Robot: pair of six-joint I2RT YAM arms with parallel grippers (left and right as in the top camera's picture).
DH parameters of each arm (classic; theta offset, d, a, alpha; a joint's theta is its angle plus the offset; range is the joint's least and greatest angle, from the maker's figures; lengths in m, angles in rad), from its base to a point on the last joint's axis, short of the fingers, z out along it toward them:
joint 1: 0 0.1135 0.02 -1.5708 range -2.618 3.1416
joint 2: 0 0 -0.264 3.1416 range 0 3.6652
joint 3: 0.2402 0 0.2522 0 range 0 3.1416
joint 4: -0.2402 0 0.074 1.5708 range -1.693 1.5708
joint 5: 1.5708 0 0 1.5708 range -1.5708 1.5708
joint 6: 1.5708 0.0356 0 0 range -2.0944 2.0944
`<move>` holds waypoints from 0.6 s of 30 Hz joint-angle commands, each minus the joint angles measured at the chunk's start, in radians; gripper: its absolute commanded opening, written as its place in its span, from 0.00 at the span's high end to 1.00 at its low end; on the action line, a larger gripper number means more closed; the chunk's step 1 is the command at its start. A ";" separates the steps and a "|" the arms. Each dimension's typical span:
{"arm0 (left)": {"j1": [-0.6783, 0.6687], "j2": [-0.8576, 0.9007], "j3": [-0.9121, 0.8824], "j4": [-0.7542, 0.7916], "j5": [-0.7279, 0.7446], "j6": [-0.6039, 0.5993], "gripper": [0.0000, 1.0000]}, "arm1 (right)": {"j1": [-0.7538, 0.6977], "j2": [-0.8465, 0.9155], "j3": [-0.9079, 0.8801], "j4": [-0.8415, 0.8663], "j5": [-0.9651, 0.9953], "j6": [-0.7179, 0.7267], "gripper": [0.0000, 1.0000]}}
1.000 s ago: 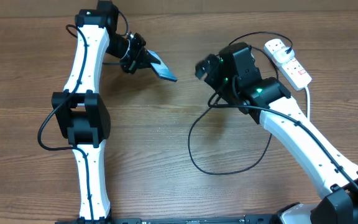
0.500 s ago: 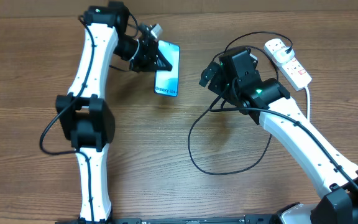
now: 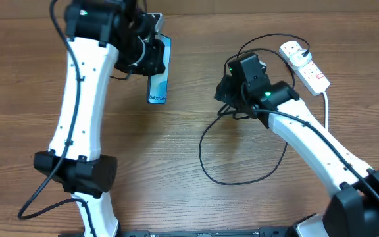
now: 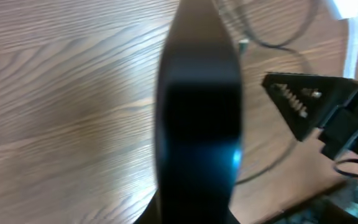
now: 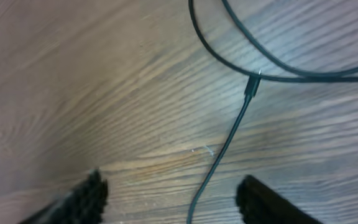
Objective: Plug charger to phone and switch on socket
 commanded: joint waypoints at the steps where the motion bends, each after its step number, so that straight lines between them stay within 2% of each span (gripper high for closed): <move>1: -0.033 0.000 -0.039 0.020 -0.222 -0.159 0.96 | -0.037 0.042 0.014 -0.009 -0.165 -0.104 0.36; 3: -0.032 0.000 -0.062 0.032 -0.224 -0.178 0.96 | -0.083 0.063 0.071 -0.075 -0.272 -0.159 0.38; 6: -0.033 0.000 -0.077 0.051 -0.225 -0.192 0.96 | -0.177 0.111 0.177 -0.235 -0.272 -0.215 0.40; 8: -0.033 0.000 -0.077 0.054 -0.225 -0.199 0.96 | -0.211 0.141 0.200 -0.275 -0.272 -0.223 0.39; 9: -0.033 0.000 -0.077 0.054 -0.224 -0.202 0.96 | -0.227 0.158 0.203 -0.284 -0.272 -0.223 0.34; 10: -0.033 0.000 -0.077 0.054 -0.224 -0.209 0.96 | -0.239 0.177 0.203 -0.291 -0.272 -0.223 0.22; 12: -0.033 0.000 -0.077 0.053 -0.224 -0.215 0.96 | -0.241 0.200 0.203 -0.287 -0.274 -0.222 0.18; 14: -0.035 0.000 -0.077 0.053 -0.224 -0.215 0.96 | -0.227 0.211 0.203 -0.257 -0.288 -0.221 0.18; 18: -0.036 0.000 -0.077 0.053 -0.224 -0.215 0.96 | -0.179 0.214 0.203 -0.213 -0.248 -0.185 0.29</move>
